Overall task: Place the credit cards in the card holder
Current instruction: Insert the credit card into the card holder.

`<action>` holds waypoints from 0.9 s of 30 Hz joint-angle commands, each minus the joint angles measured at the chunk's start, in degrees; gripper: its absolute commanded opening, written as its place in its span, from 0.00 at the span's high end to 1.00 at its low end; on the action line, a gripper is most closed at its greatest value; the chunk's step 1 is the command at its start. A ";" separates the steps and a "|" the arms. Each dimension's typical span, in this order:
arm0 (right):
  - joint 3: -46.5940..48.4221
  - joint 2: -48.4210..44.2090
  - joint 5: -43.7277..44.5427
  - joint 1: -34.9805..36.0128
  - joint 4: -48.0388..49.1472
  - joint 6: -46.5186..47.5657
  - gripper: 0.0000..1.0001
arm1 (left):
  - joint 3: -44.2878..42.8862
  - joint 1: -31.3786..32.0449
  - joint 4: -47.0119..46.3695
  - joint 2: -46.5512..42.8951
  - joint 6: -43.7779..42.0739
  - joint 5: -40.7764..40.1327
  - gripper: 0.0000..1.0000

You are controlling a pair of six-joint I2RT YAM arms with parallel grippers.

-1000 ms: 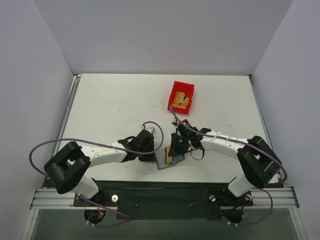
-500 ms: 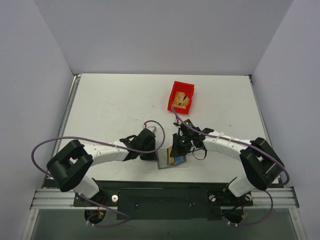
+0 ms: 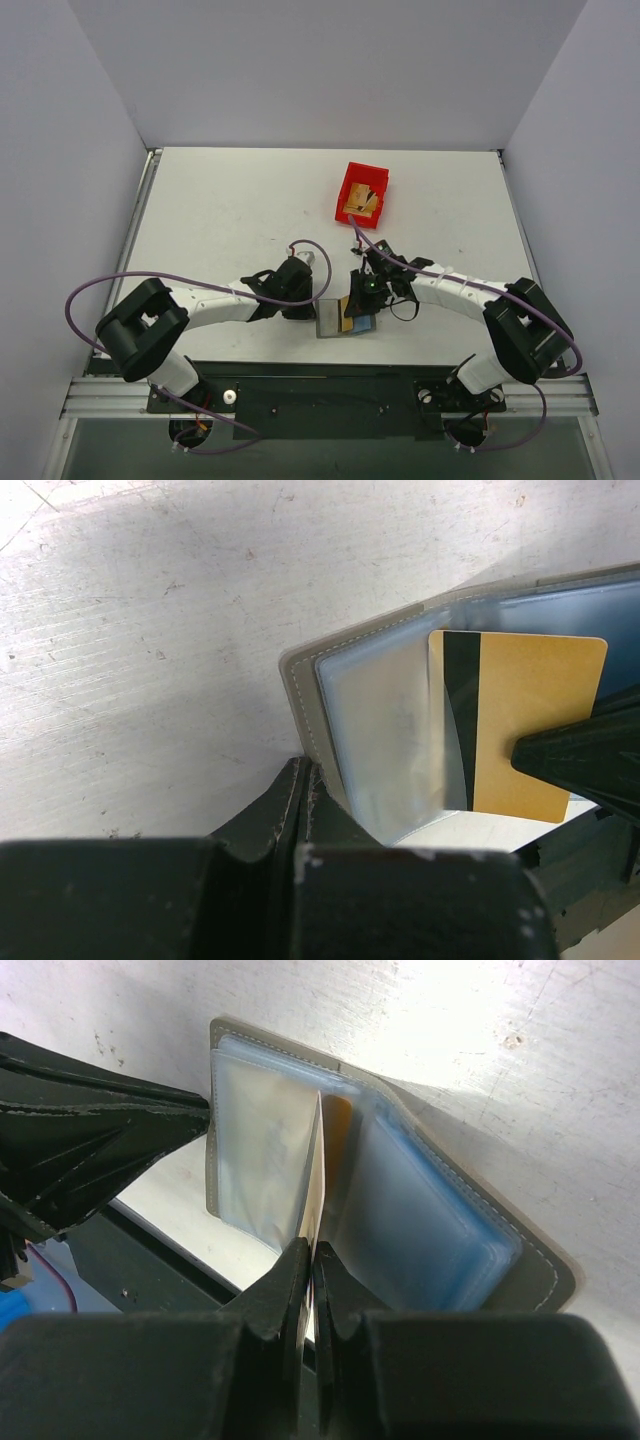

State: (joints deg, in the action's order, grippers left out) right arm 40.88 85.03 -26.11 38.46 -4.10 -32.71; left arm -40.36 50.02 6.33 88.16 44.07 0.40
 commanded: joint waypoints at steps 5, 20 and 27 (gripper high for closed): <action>-2.91 -1.18 -3.69 0.04 -2.93 0.37 1.00 | 1.25 -0.27 1.85 3.33 -1.45 -2.43 1.00; -4.67 -4.18 0.71 -1.89 -4.78 -2.62 1.00 | 1.16 -0.27 1.67 3.51 -1.62 -2.16 1.00; -4.85 -4.17 2.81 -2.16 -5.66 -4.55 1.00 | 0.90 -0.27 1.76 3.77 -1.71 -1.99 1.00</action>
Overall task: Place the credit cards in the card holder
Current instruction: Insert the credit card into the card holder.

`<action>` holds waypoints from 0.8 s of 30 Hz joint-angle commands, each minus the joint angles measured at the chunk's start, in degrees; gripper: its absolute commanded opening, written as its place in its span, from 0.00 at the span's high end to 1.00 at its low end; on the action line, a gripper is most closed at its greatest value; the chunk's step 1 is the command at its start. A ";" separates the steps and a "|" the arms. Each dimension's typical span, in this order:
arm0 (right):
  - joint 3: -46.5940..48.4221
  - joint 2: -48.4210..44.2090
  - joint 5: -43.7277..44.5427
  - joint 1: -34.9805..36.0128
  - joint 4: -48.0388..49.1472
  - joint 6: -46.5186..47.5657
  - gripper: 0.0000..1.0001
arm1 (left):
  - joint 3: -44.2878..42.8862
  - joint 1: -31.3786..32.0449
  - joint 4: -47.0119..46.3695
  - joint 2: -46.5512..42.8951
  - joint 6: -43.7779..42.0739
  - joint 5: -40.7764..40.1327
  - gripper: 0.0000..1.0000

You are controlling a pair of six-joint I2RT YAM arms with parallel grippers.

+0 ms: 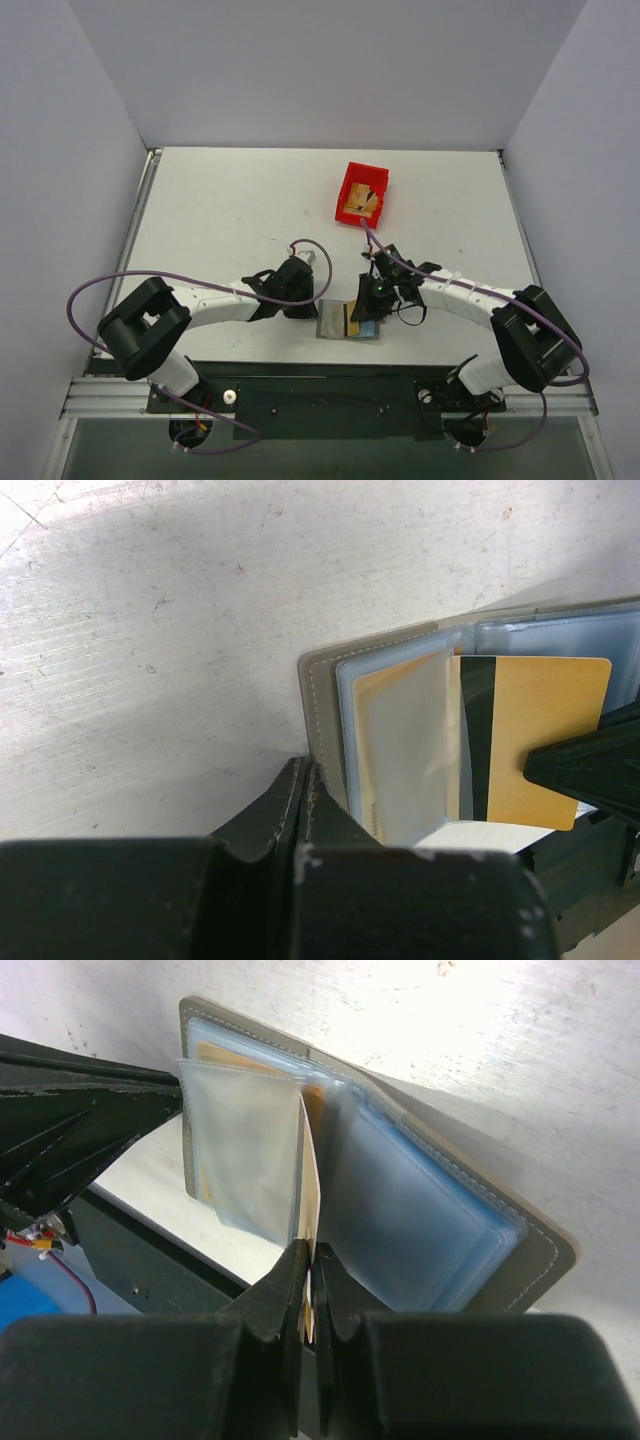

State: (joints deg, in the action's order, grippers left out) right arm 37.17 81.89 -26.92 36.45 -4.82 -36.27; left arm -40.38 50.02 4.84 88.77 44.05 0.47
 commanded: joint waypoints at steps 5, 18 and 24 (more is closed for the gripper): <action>-1.92 -2.34 5.29 -0.24 -3.80 -3.71 1.00 | 0.92 -0.27 3.24 3.16 -1.78 -2.05 1.00; -2.01 0.02 -0.94 -0.32 1.12 -5.92 1.00 | 0.30 -0.27 3.24 3.60 -2.04 -1.79 1.00; -3.50 0.55 -5.07 -0.32 8.68 -7.14 1.00 | 0.04 -0.27 3.16 4.04 -2.30 -1.61 1.00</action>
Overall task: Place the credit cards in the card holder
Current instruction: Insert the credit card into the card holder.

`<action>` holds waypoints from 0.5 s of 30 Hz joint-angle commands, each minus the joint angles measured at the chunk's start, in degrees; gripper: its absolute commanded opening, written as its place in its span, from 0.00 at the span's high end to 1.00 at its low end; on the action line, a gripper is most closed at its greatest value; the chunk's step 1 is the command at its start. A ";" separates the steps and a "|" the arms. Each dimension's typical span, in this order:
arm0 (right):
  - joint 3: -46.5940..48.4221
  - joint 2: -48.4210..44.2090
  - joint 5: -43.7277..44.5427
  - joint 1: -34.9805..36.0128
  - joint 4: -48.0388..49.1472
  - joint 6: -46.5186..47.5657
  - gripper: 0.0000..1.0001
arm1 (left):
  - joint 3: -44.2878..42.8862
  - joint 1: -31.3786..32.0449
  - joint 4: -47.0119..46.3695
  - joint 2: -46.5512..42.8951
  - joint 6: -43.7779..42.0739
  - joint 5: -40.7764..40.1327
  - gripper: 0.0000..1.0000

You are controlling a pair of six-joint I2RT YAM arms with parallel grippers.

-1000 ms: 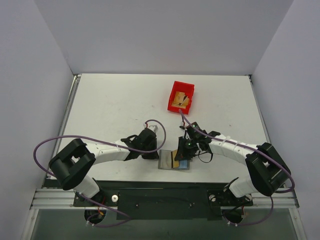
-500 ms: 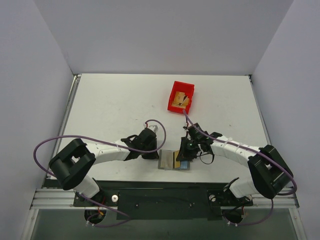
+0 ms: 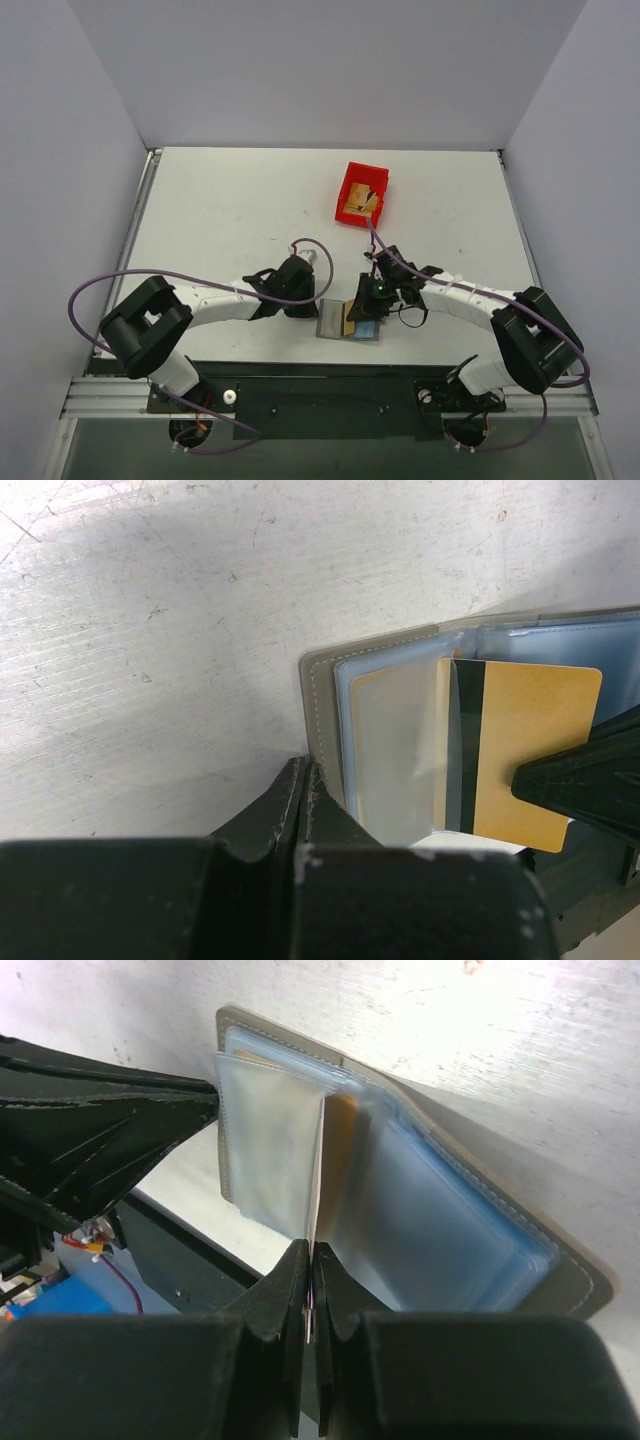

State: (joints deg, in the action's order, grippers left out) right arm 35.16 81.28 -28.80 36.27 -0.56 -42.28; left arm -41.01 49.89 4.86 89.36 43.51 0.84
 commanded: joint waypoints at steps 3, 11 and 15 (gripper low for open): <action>-2.02 1.25 -4.25 -0.15 7.49 -2.36 1.00 | 0.67 -0.14 3.22 3.45 -1.85 -1.98 1.00; -3.51 2.92 -5.66 -0.24 12.50 -5.61 1.00 | 0.67 -0.14 3.13 3.80 -1.85 -1.90 1.00; -4.13 2.75 -4.78 -0.15 11.46 -5.36 1.00 | 0.67 -0.14 3.13 3.98 -2.02 -1.81 1.00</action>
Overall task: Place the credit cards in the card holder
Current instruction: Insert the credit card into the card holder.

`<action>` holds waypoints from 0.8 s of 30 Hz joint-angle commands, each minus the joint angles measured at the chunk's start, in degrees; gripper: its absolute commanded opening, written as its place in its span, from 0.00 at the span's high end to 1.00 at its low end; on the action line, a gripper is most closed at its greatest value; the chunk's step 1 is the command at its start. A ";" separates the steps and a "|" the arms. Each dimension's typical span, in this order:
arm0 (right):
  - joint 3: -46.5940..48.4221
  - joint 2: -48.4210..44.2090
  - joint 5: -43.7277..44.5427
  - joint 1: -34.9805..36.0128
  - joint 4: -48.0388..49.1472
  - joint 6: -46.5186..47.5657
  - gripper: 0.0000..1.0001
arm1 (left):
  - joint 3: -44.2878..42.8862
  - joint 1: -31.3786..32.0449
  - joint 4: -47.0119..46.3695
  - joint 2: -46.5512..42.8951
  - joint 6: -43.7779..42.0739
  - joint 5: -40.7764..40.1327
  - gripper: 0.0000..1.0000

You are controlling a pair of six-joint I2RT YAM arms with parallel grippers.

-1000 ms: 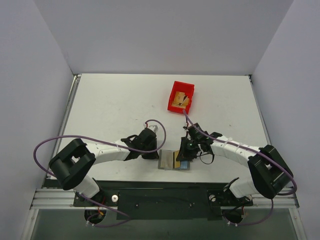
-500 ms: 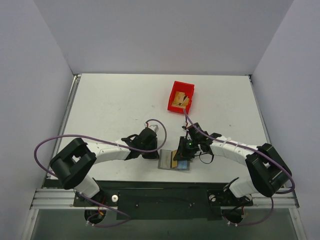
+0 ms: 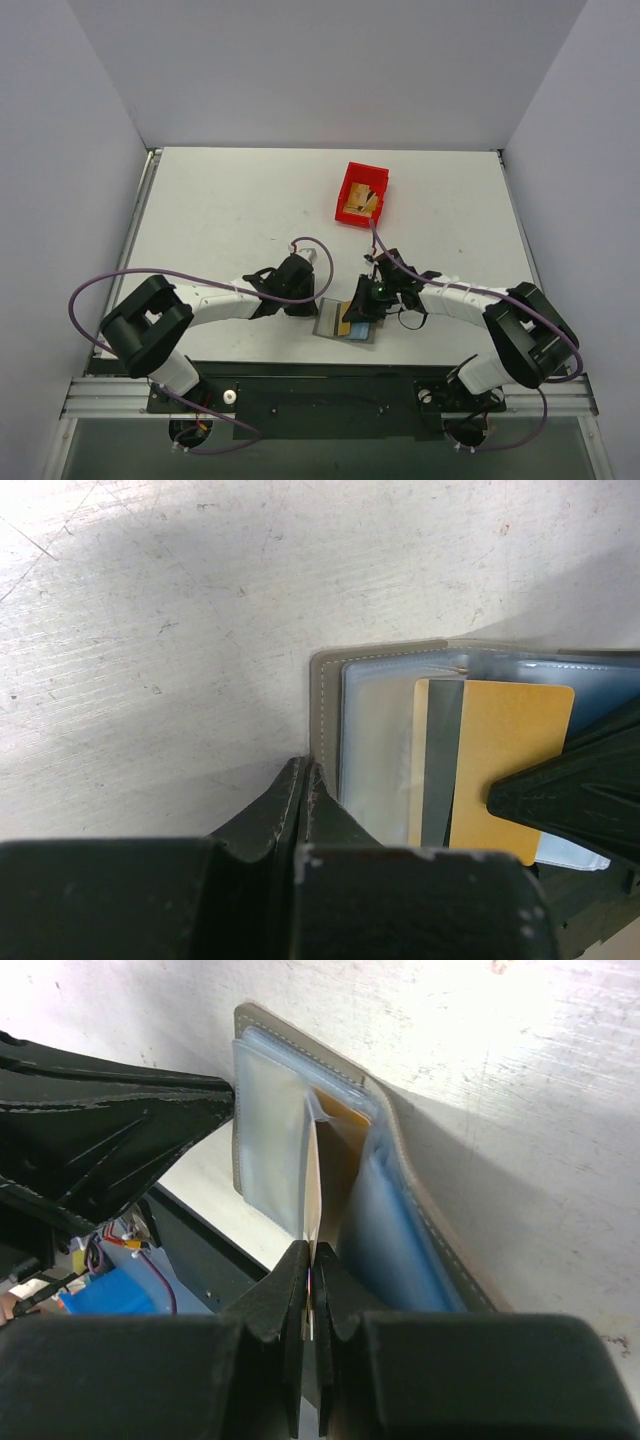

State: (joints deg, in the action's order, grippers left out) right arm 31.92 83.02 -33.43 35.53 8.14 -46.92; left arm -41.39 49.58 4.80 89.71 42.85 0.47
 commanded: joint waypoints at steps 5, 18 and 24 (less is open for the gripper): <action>1.56 -2.51 7.13 0.51 -7.59 2.97 1.00 | 0.87 0.16 3.11 3.89 -1.45 -1.44 1.00; 0.60 0.29 4.17 0.16 -2.71 2.36 1.00 | 0.87 0.08 2.94 3.98 -1.63 -1.17 1.00; -2.48 1.88 4.42 0.24 4.50 -0.54 1.00 | 0.87 0.08 2.76 4.33 -1.72 -0.91 1.00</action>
State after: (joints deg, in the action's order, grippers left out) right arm 31.81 82.85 -30.20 35.48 6.76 -45.69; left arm -41.95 49.52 2.92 90.94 42.78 0.75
